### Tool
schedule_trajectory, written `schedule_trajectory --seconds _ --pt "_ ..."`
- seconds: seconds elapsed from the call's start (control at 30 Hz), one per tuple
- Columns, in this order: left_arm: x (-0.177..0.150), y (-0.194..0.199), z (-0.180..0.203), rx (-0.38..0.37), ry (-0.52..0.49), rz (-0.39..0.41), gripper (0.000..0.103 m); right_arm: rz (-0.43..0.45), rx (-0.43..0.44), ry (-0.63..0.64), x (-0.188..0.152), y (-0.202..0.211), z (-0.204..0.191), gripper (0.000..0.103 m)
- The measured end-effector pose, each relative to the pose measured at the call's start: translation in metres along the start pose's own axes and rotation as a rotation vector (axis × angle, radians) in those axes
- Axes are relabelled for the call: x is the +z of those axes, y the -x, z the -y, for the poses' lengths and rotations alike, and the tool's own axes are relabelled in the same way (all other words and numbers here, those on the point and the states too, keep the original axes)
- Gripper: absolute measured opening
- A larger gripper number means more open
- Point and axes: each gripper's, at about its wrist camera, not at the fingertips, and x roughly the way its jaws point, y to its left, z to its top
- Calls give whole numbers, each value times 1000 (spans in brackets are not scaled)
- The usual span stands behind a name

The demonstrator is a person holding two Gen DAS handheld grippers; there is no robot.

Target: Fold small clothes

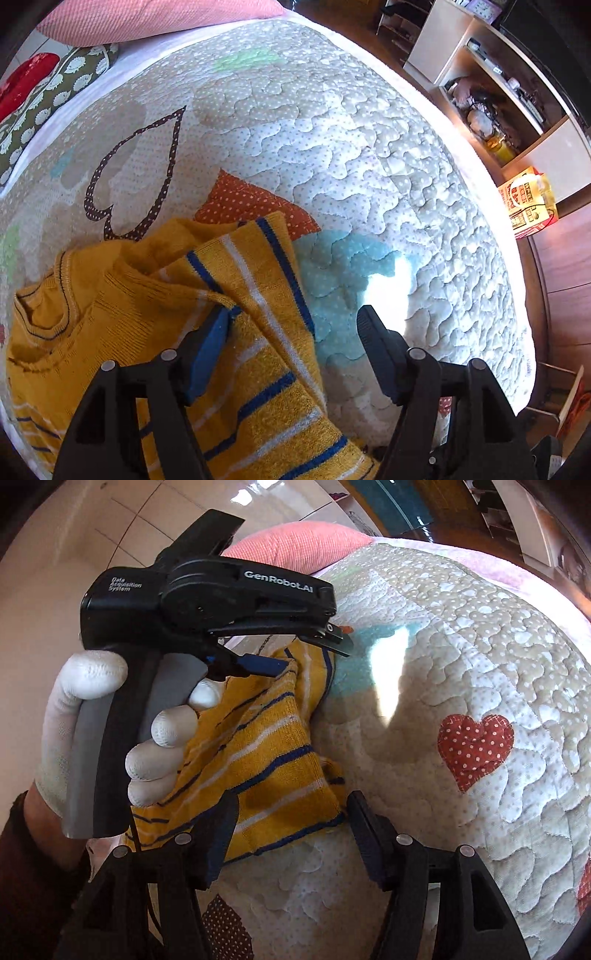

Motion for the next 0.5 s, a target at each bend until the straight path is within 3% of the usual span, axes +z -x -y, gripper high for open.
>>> schedule_trajectory --seconds 0.07,0.1,0.13,0.2,0.33,0.5 --pt "0 -4 4 46 -36 -5 67 6 -25 1 0 -4 -1 66" --pt "-2 -4 7 93 -60 4 48 5 -40 2 1 -7 -3 61" --pt "-2 -3 7 143 -82 13 28 1 -60 8 2 -10 -5 40" --pt "-8 8 -3 121 -73 45 14 -26 -54 -1 5 -16 -7 17" --pt "-20 50 -38 7 26 150 13 -1 -53 55 13 -7 -34 15" --pt "-52 110 -100 -101 141 267 13 -14 -19 224 17 -2 -105 14"
